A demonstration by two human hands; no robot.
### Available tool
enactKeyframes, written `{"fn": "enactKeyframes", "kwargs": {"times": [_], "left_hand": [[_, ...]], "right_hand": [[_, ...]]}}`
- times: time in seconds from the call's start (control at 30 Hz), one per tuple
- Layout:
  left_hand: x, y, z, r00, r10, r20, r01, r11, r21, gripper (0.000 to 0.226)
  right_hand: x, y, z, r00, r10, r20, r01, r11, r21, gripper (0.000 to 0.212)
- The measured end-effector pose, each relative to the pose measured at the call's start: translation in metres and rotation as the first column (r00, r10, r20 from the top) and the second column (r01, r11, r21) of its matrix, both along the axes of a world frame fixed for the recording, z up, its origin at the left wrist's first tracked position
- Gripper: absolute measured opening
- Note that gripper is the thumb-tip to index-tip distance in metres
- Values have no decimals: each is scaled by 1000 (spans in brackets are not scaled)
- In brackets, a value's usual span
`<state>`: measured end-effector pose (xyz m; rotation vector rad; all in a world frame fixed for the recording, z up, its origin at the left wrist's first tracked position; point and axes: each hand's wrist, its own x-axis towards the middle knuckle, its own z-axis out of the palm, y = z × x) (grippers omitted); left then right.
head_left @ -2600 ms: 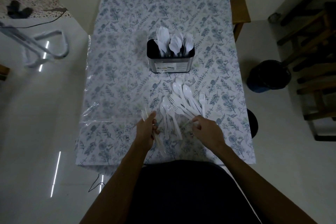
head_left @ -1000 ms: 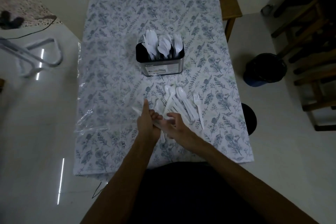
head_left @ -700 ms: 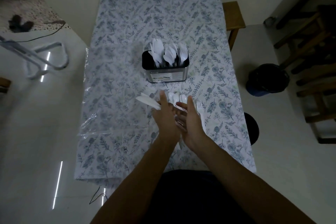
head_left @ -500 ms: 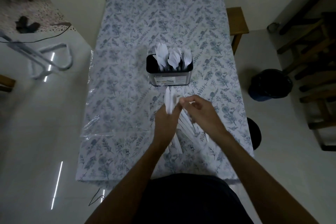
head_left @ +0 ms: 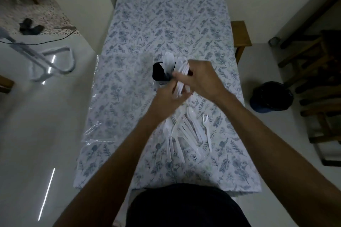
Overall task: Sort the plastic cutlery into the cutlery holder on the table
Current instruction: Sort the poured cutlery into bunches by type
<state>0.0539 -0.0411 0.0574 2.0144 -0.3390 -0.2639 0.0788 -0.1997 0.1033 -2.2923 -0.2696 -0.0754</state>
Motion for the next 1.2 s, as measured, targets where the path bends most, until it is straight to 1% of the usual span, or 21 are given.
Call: {"fn": "enactKeyframes", "kwargs": {"times": [0.03,0.1,0.17,0.27,0.33,0.47,0.57,0.63,0.7,0.73,0.77,0.8,0.83,0.87,0.9,0.93,1.0,1.07,1.1,1.13,1.2], "left_hand": [[18,7,8,999,-35,41,34,999,27,31],[53,23,18,991,-45,123,30,992,123,33],[77,33,23,989,-21,145,-4,984,176,34],[98,35,27,990,-17,142,-12,980,200,24],[104,32,23,987,-1,160,-33,976,213,20],[111,29,3,977,61,203,-109,966,235,25],[111,28,-6,966,34,255,-105,958,267,24],[111,27,-8,965,28,262,-101,957,272,24],[111,27,-13,965,69,254,-139,953,269,25],[111,27,-17,958,112,265,-184,947,264,32],[109,27,-21,945,155,288,-234,936,264,47],[106,28,-24,928,187,323,-280,921,270,63],[103,29,-27,910,207,359,-315,908,275,79],[99,30,-29,900,218,378,-335,901,277,91],[95,31,-28,900,233,369,-344,899,272,100],[90,33,-28,903,260,341,-354,901,252,106],[77,35,-30,899,330,289,-392,900,190,103],[55,37,-38,877,398,268,-441,889,125,93],[41,37,-44,868,428,250,-465,879,108,88],[25,37,-51,861,456,224,-487,867,109,83],[-8,32,-66,855,499,138,-515,847,132,71]], "right_hand": [[14,0,10,998,-13,65,15,1000,-27,46],[38,3,23,986,0,166,13,997,-77,52],[57,10,24,978,34,208,-11,994,-109,47],[80,20,18,966,69,250,-25,984,-176,44],[90,22,12,967,80,244,-26,976,-216,44],[97,25,-4,979,70,194,-18,967,-255,45],[100,26,-10,988,59,140,-18,960,-279,45],[101,27,-12,990,56,131,-13,953,-304,45],[100,30,-14,993,29,111,13,933,-359,47],[99,31,-15,996,-7,86,41,913,-405,53],[99,31,-15,997,-58,53,76,894,-442,69],[98,31,-15,993,-113,19,109,888,-448,89],[98,31,-13,988,-156,4,142,894,-425,105],[96,30,-12,983,-182,14,173,902,-396,112],[93,27,-10,978,-201,49,205,909,-364,113],[90,23,-11,970,-223,98,243,915,-323,109],[73,10,-17,940,-299,166,326,930,-171,88],[40,-9,-37,892,-432,129,436,900,0,63],[18,-20,-55,862,-501,76,501,865,27,52],[-6,-30,-74,833,-554,14,554,833,0,44],[-62,-48,-118,787,-597,-154,580,802,-145,36]]}}
